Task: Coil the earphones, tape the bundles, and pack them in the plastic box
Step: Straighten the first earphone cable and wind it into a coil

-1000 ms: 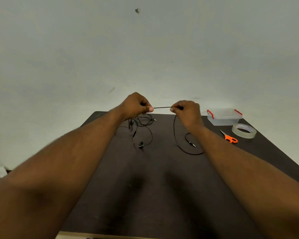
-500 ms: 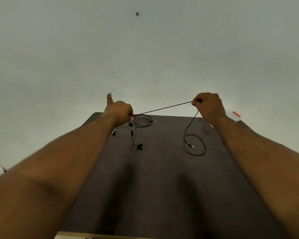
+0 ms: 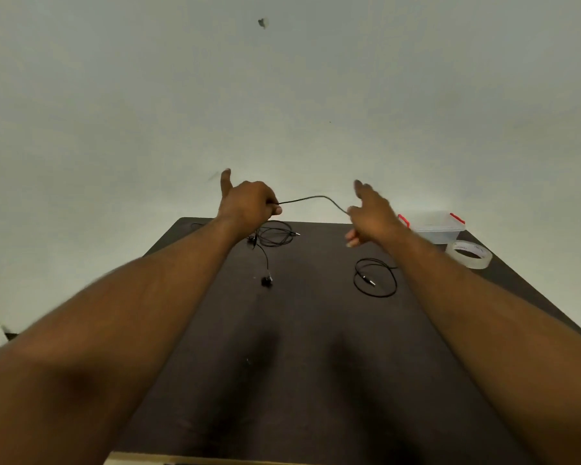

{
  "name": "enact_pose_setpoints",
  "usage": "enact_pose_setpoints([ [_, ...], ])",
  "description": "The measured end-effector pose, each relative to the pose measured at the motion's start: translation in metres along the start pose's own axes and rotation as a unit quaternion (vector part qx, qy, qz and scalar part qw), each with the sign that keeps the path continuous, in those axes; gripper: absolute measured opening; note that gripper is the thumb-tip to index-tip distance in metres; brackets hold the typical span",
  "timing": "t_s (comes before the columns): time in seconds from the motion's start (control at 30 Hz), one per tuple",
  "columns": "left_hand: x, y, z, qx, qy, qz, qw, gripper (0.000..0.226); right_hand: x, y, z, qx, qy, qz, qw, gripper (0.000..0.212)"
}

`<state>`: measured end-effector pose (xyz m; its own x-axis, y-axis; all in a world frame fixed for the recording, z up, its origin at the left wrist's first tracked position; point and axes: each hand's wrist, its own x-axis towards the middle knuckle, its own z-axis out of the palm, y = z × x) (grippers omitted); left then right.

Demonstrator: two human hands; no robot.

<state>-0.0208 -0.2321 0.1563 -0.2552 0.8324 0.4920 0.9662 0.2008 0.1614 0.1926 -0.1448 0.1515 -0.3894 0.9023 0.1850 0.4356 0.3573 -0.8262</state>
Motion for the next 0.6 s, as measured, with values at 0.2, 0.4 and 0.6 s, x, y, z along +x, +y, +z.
enact_pose_setpoints([
  [0.2, 0.006, 0.032, 0.0, -0.016, 0.019, 0.014, 1.0, 0.021, -0.007, -0.025, 0.041, 0.064, 0.008, -0.13, 0.989, 0.051],
  [0.4, 0.003, 0.033, -0.004, 0.013, 0.022, 0.051, 0.998, 0.02, 0.002, -0.019, 0.029, 0.024, 0.05, -0.165, 0.985, 0.014],
  [0.6, -0.003, 0.035, -0.004, 0.051, 0.032, 0.072, 0.996, 0.027, 0.002, -0.016, 0.026, -0.026, 0.037, -0.209, 0.977, 0.017],
])
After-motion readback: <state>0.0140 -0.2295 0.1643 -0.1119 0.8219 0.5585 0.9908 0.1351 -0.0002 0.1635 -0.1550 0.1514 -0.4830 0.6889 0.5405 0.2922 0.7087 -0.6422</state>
